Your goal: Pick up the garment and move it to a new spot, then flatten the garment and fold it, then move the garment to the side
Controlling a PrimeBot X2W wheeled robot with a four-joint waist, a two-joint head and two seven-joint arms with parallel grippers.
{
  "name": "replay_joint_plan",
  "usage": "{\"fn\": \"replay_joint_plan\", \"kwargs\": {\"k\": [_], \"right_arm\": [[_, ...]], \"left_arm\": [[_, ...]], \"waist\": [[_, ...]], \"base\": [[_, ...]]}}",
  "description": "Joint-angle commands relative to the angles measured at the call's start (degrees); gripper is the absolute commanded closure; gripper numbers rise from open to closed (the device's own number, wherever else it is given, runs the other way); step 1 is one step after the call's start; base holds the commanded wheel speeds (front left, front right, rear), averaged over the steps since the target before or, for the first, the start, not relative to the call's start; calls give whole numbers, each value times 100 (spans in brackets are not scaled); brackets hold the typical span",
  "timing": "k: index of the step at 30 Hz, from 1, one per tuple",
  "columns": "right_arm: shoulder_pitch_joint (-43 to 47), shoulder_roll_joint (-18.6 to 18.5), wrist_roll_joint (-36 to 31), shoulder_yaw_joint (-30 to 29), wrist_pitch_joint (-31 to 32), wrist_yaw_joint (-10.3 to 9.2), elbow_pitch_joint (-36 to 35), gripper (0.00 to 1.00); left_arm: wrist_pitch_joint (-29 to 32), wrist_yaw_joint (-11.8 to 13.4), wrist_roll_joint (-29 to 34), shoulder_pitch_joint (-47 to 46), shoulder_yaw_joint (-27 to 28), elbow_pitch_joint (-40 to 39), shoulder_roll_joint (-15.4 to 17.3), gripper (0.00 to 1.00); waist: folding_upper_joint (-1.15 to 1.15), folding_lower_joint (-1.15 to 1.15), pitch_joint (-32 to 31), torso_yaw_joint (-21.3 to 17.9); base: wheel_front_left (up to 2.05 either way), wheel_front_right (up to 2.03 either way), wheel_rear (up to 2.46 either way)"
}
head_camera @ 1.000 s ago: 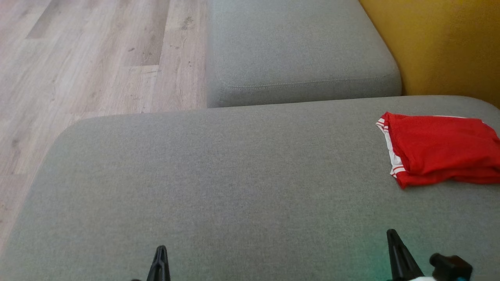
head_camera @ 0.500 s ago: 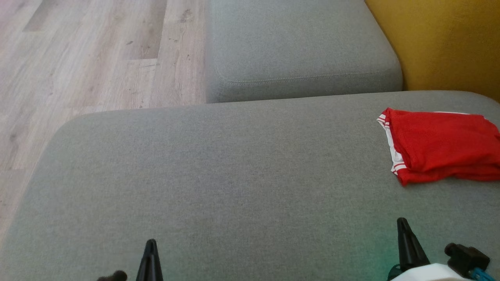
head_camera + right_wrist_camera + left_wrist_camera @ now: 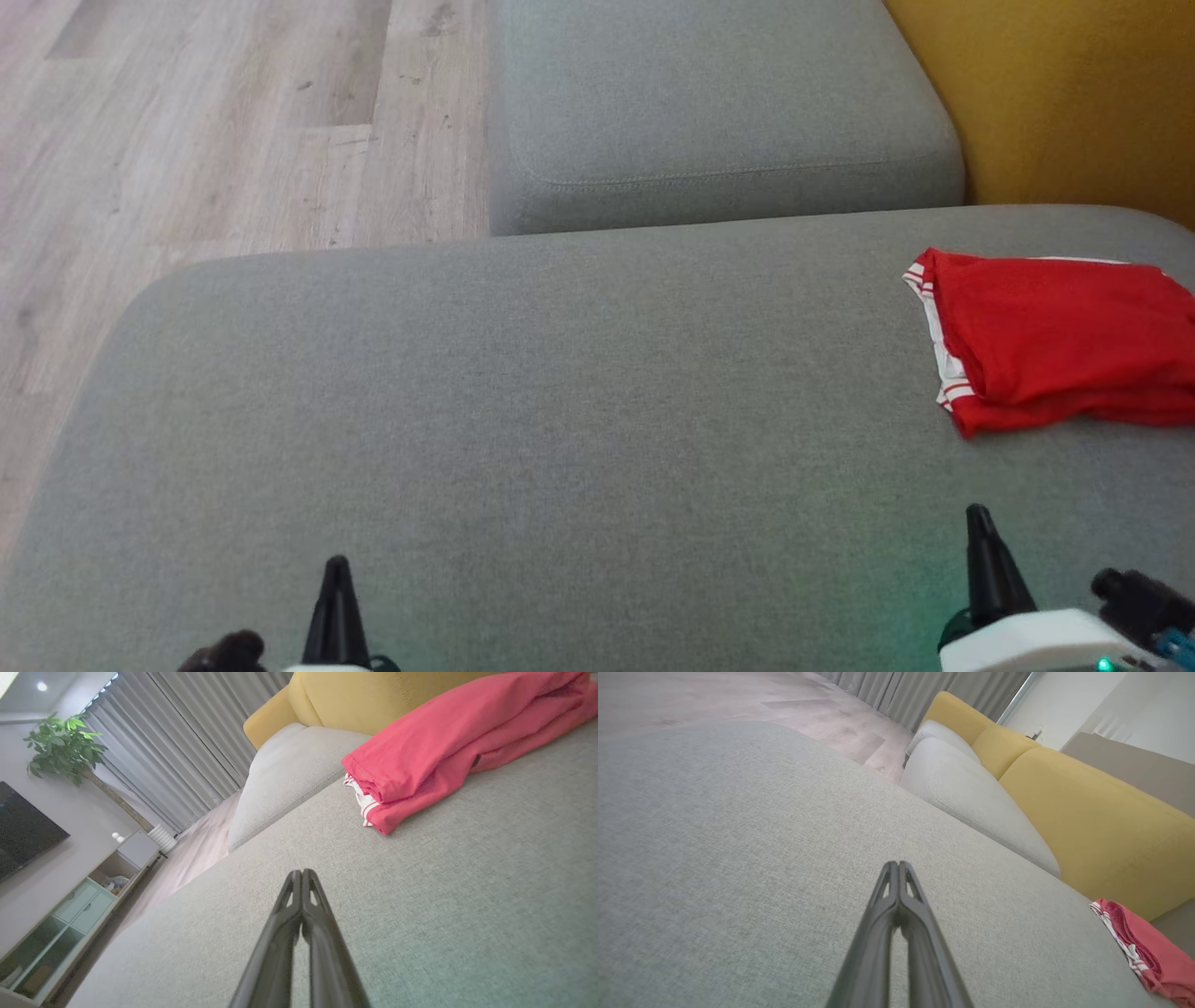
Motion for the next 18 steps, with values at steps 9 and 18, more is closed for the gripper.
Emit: {"fn": "replay_joint_plan", "kwargs": {"k": [9,18], "right_arm": [[-438,-19,724,-82,175,17,-237,100],[-550,-21,1340,-158,324,20,-258,100]], "left_arm": [[147,-151,-699,-422,312,-149,81,100],[289,-273,-1301,-540,466,-140,88,100]], "waist": [[0,-1,76,-4],[0,-1,148,-9]], "base": [[0,0,0],[0,0,0]]}}
